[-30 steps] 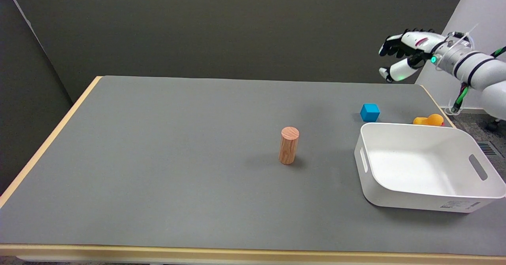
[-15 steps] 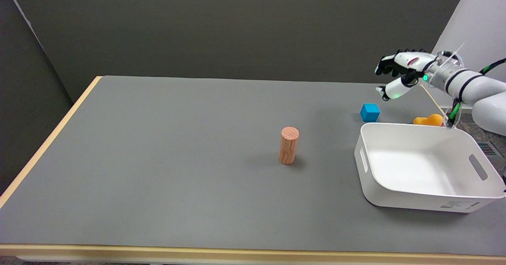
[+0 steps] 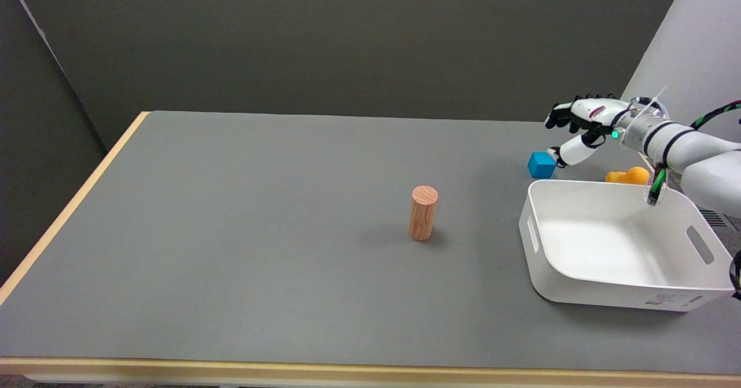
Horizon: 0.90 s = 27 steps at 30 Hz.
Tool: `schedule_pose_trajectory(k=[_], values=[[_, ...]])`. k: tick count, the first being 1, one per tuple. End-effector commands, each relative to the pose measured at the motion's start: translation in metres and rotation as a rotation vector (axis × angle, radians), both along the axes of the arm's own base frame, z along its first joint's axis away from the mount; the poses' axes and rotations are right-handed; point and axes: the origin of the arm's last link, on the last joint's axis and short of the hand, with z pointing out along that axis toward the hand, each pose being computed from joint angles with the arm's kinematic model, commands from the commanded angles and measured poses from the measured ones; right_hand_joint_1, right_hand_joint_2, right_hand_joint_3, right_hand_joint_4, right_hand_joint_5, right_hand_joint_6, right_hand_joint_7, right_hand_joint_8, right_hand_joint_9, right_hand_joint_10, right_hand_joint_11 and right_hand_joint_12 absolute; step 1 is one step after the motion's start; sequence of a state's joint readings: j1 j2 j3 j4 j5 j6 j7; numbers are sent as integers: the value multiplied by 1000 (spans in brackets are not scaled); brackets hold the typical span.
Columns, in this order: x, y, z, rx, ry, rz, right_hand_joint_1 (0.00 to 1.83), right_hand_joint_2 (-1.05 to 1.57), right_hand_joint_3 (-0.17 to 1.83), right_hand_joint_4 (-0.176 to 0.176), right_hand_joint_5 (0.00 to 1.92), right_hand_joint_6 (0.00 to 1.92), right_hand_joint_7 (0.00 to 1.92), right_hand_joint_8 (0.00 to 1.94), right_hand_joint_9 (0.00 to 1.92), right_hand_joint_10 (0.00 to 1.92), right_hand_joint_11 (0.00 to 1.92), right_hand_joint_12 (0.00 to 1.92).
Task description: Pick up the blue cube.
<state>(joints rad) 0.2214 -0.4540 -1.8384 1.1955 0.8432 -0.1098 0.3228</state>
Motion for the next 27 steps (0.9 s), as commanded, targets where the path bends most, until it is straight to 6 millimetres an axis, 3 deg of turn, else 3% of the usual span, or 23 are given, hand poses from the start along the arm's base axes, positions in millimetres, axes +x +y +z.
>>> schedule_pose_trajectory(k=[1,16,27], values=[[-21,0,-2,-16,-14,-25,759,615,942,15,225,449,368,428,381,953,221,1400],[-45,1,-1,-54,-53,-47,685,589,936,4,131,363,342,426,371,936,207,1406],[-40,-9,-3,-55,-65,-26,676,588,933,2,138,369,342,425,372,936,215,1415]])
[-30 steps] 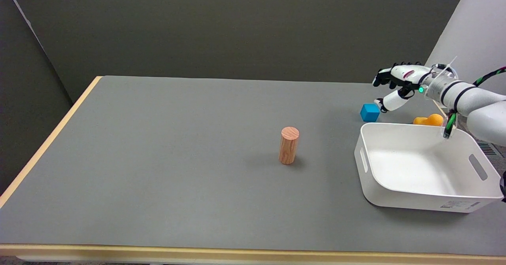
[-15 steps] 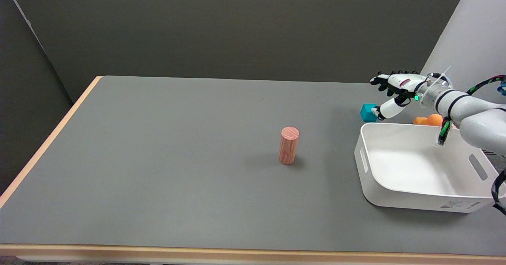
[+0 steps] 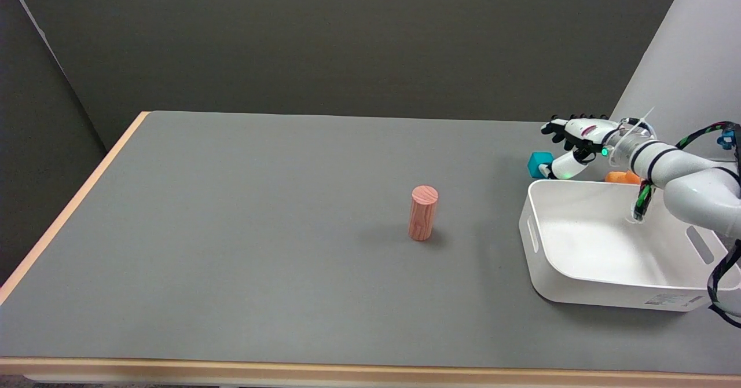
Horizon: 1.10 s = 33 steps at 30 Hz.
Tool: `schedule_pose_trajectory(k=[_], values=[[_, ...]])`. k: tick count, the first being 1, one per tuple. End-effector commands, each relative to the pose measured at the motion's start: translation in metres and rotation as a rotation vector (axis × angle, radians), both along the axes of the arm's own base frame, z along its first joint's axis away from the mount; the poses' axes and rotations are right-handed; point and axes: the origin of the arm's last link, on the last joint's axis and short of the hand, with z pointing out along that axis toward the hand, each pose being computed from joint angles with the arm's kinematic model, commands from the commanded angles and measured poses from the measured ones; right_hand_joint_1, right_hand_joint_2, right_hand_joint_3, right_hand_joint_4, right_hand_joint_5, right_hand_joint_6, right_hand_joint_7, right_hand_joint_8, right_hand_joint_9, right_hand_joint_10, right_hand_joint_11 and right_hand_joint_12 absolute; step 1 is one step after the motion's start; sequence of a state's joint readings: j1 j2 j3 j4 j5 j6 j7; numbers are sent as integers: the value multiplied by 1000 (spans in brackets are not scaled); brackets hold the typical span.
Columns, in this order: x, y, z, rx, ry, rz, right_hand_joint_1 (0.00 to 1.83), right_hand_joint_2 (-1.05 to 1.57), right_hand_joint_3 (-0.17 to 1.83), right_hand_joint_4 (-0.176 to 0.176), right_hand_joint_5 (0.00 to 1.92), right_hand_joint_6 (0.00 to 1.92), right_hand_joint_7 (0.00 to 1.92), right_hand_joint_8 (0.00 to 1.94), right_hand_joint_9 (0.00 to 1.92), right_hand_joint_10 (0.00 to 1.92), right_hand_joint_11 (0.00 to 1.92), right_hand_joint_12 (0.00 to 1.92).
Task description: Pick up the blue cube.
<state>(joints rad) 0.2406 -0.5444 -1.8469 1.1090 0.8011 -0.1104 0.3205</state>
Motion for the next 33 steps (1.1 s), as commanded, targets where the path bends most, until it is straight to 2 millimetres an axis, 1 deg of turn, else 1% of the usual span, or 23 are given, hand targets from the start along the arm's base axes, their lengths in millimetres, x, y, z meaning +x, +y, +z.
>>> schedule_pose_trajectory(k=[1,11,26,33], values=[[-3,-10,-3,-12,-26,17,676,588,933,2,139,369,342,425,372,936,216,1416],[-3,-13,-4,-8,-26,16,708,600,936,9,211,434,352,428,380,946,230,1425],[-17,-12,-7,-19,-49,-8,748,607,940,9,229,458,362,431,388,956,245,1436],[-23,-11,-7,-27,-58,-14,794,629,933,16,305,547,373,404,385,968,254,1420]])
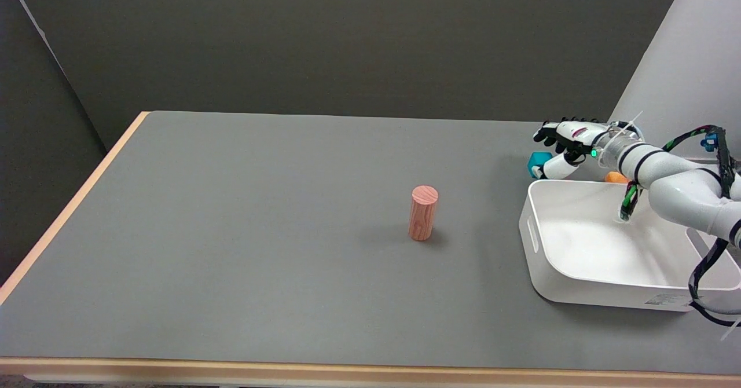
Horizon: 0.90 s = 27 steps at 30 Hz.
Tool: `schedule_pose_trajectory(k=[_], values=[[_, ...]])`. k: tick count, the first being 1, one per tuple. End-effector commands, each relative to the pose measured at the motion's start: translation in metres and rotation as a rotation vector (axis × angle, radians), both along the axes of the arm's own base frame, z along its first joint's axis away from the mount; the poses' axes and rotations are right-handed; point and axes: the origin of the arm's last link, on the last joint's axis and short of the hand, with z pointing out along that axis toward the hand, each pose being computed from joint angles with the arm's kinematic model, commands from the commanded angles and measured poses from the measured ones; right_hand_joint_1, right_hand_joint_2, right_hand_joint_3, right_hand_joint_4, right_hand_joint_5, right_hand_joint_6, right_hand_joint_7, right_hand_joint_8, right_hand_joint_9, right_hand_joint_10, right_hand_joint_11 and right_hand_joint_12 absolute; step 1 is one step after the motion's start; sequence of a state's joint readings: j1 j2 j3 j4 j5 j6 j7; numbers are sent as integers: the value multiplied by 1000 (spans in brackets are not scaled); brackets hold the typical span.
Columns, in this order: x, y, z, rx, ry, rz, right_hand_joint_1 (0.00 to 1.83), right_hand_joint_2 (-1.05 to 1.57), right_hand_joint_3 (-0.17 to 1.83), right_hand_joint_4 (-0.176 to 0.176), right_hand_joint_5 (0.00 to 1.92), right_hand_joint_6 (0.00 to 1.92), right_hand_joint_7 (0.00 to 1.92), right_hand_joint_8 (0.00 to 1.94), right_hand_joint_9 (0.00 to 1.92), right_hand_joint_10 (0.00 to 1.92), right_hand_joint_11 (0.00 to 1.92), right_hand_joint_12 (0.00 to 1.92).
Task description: Pick up the blue cube.
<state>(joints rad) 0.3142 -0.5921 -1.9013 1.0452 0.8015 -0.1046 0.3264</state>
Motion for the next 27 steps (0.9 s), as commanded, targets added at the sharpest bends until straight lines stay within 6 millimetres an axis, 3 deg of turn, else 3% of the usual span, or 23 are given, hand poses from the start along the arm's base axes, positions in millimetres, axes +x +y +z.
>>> schedule_pose_trajectory(k=[1,10,20,27], values=[[-12,0,-1,-14,-20,-17,797,630,933,16,307,552,373,404,385,968,254,1420],[-13,1,-2,-11,-21,-18,900,641,957,12,322,583,372,403,386,964,262,1431],[-16,0,-6,2,-20,-15,1011,757,946,24,380,1012,426,455,427,1006,345,1514],[-15,-1,-10,21,-8,23,970,863,832,12,460,1247,525,639,510,1098,417,1586]])
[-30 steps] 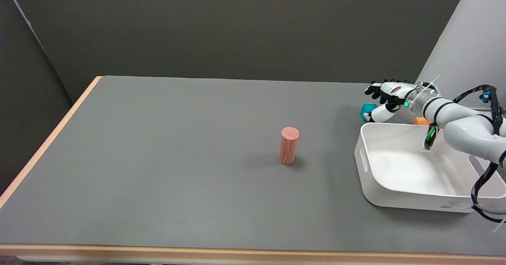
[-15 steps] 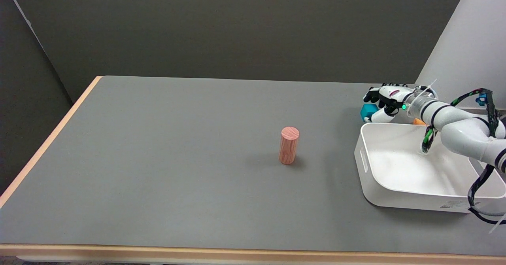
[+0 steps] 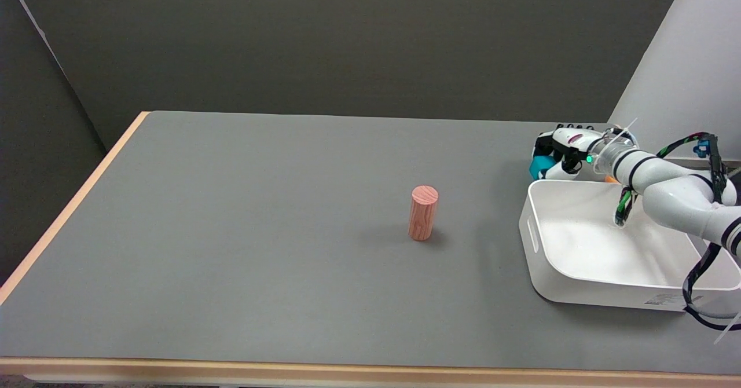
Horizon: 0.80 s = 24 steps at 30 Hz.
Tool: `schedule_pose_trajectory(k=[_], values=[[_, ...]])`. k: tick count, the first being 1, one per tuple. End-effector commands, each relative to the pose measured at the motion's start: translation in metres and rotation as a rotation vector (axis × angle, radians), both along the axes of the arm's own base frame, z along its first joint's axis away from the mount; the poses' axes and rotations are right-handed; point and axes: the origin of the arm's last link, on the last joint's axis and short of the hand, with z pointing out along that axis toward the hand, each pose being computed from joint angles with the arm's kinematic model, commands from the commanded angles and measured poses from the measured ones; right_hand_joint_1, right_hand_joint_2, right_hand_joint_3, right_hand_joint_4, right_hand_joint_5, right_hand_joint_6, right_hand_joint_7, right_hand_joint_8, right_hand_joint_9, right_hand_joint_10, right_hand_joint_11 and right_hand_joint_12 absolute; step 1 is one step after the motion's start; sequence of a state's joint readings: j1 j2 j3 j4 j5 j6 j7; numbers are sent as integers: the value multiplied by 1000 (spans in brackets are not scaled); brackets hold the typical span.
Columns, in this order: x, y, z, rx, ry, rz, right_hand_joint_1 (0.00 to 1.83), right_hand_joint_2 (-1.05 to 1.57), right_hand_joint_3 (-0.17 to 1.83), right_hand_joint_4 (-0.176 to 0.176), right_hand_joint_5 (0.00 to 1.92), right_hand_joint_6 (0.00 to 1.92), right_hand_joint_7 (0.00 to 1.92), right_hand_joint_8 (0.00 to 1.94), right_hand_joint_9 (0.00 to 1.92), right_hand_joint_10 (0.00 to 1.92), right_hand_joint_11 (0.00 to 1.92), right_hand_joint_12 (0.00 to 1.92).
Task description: Pick up the blue cube.
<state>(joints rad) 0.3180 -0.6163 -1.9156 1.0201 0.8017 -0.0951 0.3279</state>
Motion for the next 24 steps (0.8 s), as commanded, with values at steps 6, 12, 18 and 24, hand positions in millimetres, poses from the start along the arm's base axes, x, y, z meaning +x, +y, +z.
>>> schedule_pose_trajectory(k=[6,12,18,24], values=[[6,-4,-9,43,28,85,982,1063,489,-59,679,1551,658,884,617,1180,497,1675],[21,-8,-14,75,48,164,1155,1140,257,-65,677,1624,776,1259,726,1253,529,1703],[37,-12,-20,106,76,226,1160,1061,386,-29,659,1513,847,1352,759,1359,504,1826],[71,-12,-29,147,97,385,1192,963,594,-122,659,1454,873,1503,808,1504,511,1907]])
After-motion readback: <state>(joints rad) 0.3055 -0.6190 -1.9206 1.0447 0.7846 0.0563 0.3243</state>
